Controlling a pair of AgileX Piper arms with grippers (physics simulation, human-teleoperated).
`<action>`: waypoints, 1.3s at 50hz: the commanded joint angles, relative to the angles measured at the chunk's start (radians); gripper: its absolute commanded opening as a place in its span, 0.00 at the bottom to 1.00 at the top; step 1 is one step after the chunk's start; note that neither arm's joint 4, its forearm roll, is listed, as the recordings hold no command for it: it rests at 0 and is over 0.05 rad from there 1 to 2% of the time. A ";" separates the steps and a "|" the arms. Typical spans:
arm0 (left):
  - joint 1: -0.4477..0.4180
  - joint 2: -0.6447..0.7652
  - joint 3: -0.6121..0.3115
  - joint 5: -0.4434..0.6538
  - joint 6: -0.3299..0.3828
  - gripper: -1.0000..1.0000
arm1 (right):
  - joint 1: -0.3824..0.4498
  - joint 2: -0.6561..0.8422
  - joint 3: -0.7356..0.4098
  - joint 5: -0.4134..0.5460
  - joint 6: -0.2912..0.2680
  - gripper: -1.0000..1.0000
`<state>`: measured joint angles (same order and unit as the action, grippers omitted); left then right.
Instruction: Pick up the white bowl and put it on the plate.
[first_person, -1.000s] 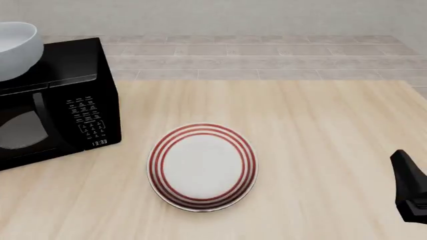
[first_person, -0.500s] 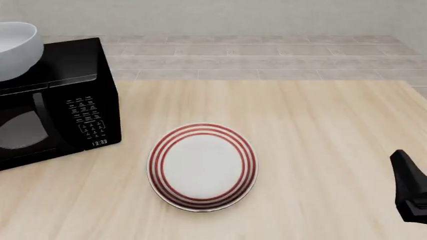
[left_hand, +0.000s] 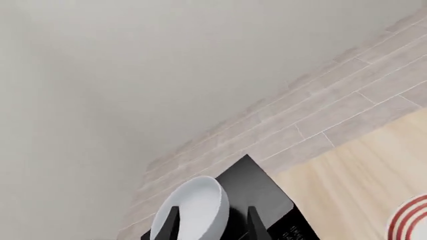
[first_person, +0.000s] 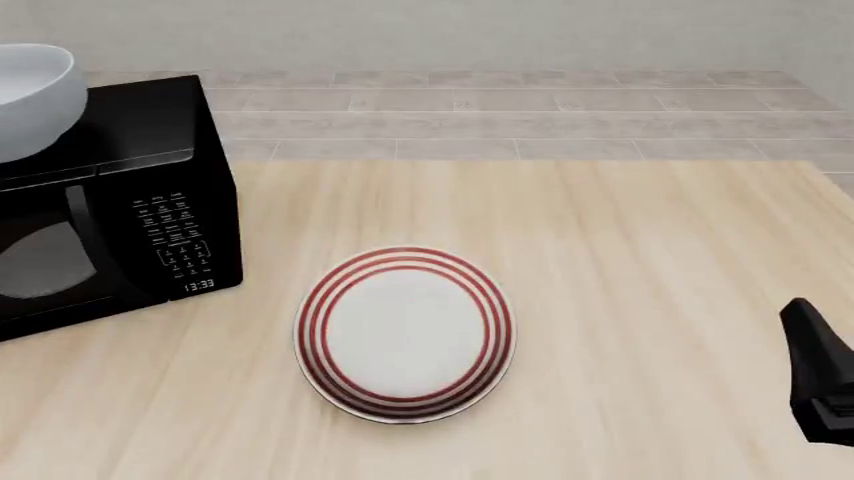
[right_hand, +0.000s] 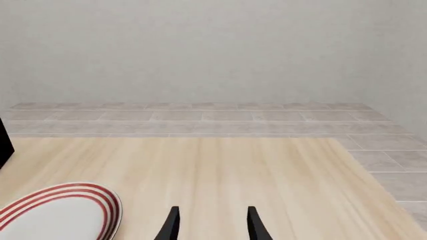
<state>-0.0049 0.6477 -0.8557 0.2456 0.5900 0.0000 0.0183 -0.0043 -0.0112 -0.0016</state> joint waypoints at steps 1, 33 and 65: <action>-0.021 0.012 0.031 0.032 0.129 1.00 | 0.000 0.012 0.002 -0.014 0.000 1.00; 0.076 0.133 -0.030 0.073 0.306 1.00 | 0.001 0.017 0.004 -0.021 0.000 1.00; 0.117 0.299 0.043 -0.091 0.368 1.00 | 0.001 0.012 0.004 -0.016 0.000 1.00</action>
<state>0.0972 0.8852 -0.8297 0.2099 0.9502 0.0007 0.0312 -0.0007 -0.0275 -0.0012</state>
